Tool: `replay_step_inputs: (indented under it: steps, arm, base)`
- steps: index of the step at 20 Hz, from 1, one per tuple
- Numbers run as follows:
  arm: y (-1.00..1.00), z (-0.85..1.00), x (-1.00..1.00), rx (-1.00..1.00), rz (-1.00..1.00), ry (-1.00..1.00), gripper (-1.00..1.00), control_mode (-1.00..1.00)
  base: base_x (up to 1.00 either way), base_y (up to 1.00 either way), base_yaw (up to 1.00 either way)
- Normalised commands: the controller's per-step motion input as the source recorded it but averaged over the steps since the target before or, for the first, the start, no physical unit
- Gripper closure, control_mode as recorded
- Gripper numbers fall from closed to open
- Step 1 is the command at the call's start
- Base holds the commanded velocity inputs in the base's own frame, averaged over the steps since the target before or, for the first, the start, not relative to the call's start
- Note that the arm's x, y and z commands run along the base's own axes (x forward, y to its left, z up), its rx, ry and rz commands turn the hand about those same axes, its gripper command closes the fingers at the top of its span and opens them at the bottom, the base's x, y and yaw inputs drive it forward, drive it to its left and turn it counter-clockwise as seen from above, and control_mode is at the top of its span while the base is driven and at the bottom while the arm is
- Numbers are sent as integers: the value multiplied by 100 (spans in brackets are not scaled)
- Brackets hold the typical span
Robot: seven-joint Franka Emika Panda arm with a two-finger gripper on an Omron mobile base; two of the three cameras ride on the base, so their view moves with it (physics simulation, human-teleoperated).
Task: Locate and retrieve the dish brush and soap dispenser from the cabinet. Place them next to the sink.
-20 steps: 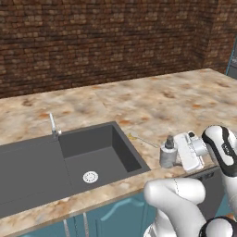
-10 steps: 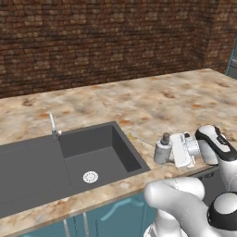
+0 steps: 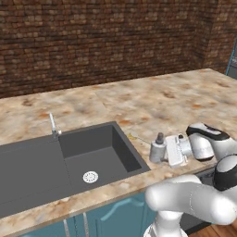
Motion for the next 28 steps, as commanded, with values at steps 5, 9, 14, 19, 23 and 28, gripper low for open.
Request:
replay_step_inputs:
  steps: [5, 9, 14, 19, 23, 28]
  arm:
    - [-6, -40, 26, 3, 0, -5, 100, -100]
    - [-5, -38, 26, 4, 0, -5, 100, -100]
    - [-1, -34, 23, 3, 1, -7, 100, -100]
    - [0, -21, 19, 5, 3, -8, 100, -100]
    - [9, -10, 11, 2, 1, -3, -100, -100]
    - [9, 0, 2, 0, 0, 0, -100, -100]
  base:
    - [0, 0, 0]
    - [0, 0, 0]
    - [0, 0, 0]
    - [0, 0, 0]
    - [0, 0, 0]
    - [0, 0, 0]
